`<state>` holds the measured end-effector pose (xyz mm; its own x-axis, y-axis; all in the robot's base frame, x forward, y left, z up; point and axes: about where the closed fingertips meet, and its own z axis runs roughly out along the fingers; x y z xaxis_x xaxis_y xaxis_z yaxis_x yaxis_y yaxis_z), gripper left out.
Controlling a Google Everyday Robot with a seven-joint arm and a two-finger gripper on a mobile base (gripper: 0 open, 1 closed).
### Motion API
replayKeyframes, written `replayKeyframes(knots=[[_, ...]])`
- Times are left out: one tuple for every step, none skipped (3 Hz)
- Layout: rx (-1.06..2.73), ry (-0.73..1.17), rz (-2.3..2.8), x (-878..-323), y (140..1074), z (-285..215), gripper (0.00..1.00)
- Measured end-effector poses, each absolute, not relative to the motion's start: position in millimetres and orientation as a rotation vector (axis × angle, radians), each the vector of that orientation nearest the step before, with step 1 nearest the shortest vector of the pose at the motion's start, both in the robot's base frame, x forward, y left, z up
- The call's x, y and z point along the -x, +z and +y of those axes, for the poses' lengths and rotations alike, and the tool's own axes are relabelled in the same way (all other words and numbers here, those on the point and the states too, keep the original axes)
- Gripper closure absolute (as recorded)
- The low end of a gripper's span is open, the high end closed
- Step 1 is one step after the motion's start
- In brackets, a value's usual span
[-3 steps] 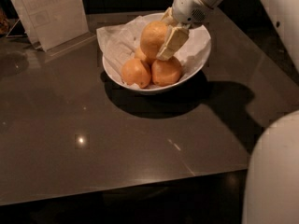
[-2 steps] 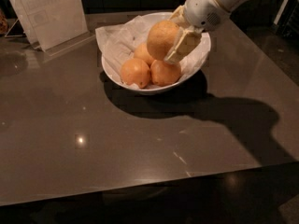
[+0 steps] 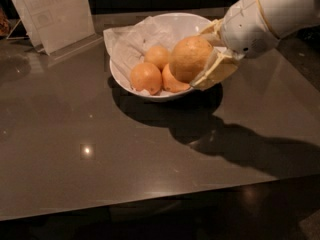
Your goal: Pick orange from white bowl
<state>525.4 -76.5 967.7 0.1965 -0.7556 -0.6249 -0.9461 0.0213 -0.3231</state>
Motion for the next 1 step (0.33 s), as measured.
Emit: replayKeyframes(knots=[[1.768,0.345,1.612,-521.9,965.1,-81.5,1.00]])
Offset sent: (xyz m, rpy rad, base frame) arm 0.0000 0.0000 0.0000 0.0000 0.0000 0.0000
